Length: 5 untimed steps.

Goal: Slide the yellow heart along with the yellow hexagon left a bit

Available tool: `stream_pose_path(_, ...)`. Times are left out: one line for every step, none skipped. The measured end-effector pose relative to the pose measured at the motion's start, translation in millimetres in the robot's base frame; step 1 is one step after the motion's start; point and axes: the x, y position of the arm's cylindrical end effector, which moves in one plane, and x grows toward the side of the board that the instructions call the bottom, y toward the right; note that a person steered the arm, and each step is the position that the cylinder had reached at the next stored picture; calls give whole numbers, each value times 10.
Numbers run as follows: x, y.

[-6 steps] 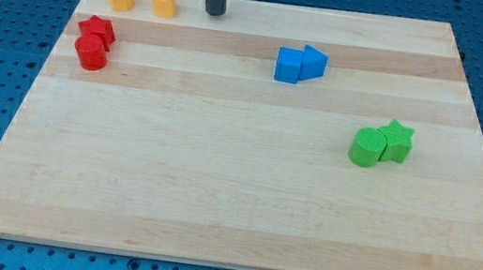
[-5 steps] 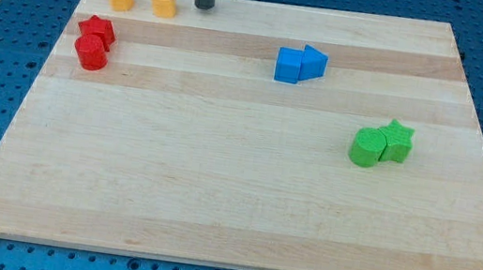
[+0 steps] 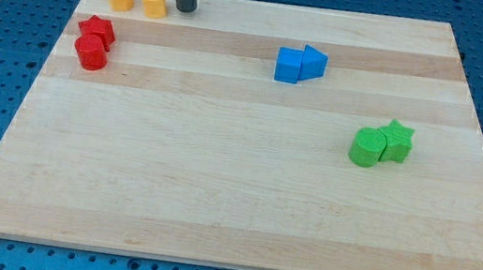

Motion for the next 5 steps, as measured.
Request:
stream_pose_path(1,-222)
stream_pose_path(0,-474)
stream_pose_path(4,-544)
stream_pose_path(233,-281)
stream_pose_path(484,541)
